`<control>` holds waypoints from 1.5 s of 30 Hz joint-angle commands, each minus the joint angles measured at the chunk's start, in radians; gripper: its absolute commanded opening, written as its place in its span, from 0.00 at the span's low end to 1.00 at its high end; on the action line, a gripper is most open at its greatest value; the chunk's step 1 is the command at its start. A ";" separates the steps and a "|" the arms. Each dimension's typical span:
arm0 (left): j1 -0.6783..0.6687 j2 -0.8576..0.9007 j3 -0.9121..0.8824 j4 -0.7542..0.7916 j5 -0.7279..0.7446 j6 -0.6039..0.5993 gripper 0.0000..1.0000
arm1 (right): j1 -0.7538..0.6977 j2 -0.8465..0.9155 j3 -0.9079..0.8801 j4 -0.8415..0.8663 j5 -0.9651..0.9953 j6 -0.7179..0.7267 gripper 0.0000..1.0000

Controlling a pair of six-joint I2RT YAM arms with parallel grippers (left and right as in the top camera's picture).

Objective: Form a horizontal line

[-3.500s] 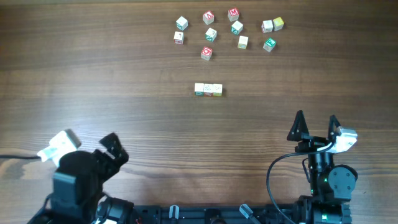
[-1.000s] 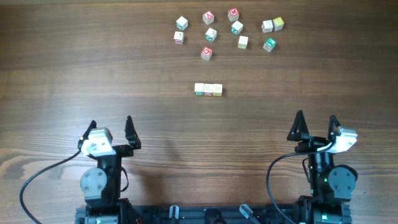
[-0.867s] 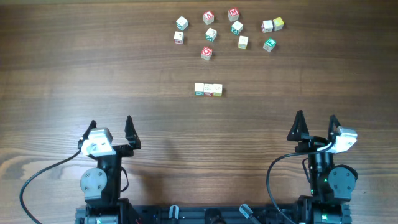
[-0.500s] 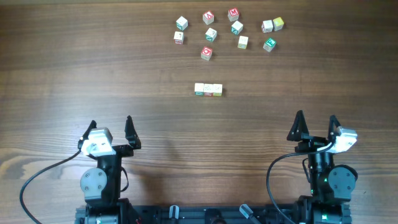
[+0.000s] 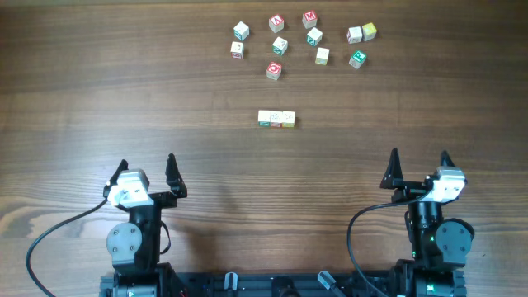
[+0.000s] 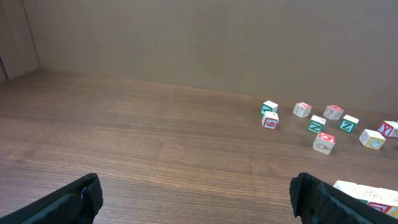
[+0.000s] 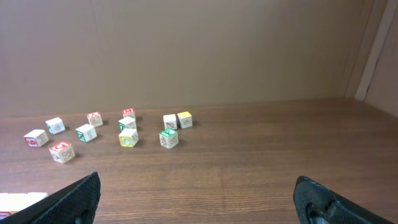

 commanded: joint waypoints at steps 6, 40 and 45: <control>0.007 -0.009 -0.006 -0.001 0.019 0.019 1.00 | -0.004 -0.012 -0.001 0.003 -0.014 -0.024 1.00; -0.065 -0.011 -0.006 -0.001 0.019 0.019 1.00 | -0.004 -0.012 -0.001 0.003 -0.014 -0.024 1.00; -0.065 -0.008 -0.006 -0.001 0.019 0.019 1.00 | -0.004 -0.012 -0.001 0.003 -0.014 -0.024 1.00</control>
